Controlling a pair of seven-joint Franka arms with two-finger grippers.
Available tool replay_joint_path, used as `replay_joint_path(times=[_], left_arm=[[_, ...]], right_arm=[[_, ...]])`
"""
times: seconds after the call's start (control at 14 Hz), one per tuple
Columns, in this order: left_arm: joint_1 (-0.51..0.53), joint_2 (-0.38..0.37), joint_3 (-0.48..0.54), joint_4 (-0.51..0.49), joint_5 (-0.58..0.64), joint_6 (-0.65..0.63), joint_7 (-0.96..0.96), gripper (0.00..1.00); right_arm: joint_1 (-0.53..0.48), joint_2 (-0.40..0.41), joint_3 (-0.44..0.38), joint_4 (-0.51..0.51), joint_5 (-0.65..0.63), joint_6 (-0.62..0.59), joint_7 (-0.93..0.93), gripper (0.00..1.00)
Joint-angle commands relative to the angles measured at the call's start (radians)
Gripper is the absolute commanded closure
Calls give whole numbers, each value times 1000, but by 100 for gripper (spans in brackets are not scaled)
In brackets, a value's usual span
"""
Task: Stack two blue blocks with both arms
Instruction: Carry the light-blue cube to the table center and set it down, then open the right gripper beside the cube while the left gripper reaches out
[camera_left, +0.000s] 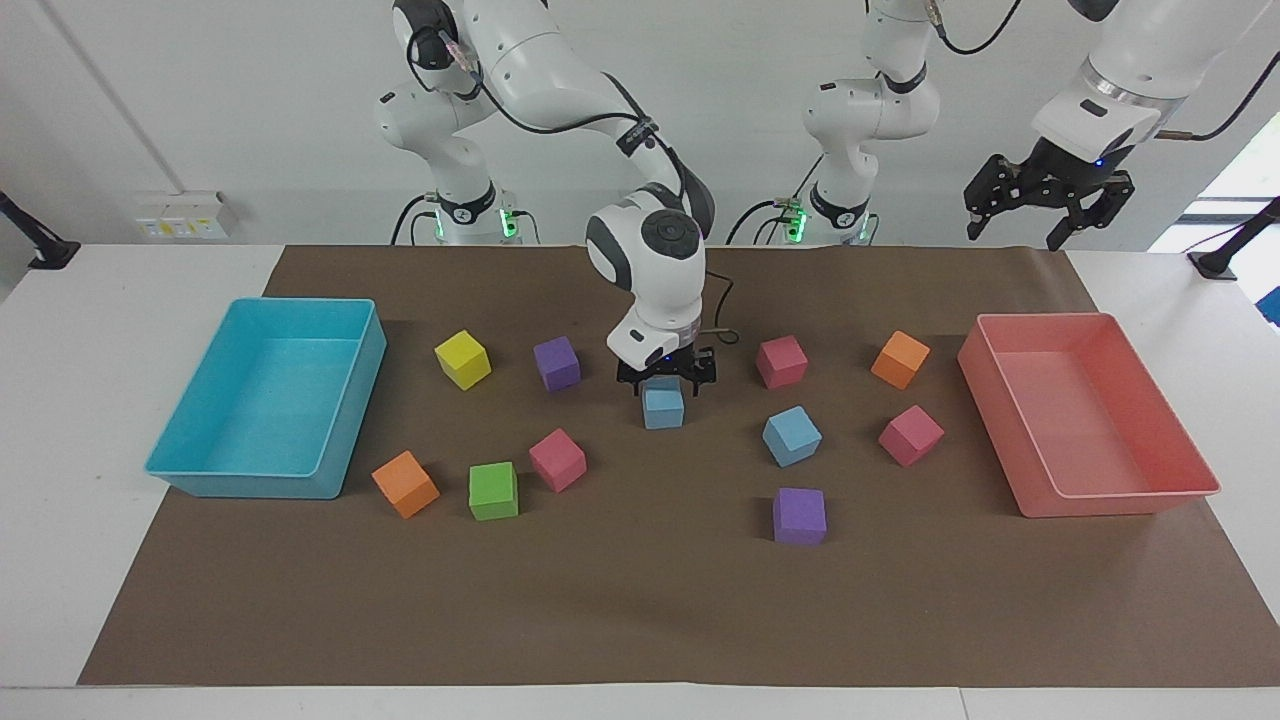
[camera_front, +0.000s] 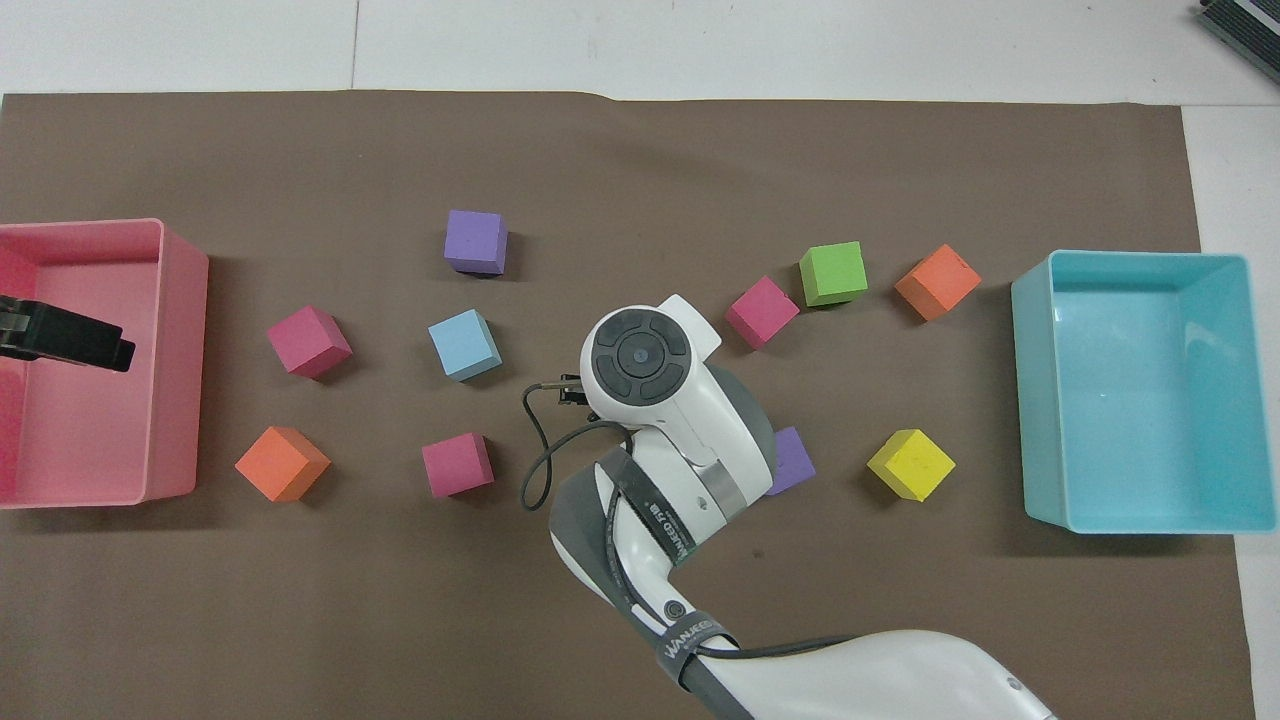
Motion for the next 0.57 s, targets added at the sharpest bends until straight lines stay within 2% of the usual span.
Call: replay_joint_path(times=[0.0, 0.29, 0.5], left_arm=[[-34, -26, 45, -31, 6, 6, -15, 0], [-28, -25, 44, -28, 1, 11, -16, 0], [-29, -7, 25, -28, 4, 47, -74, 0]], right_arm=[[-12, -58, -2, -22, -3, 3, -9, 0], [-99, -151, -10, -26, 22, -84, -103, 0], [-145, -155, -8, -32, 118, -96, -196, 0]])
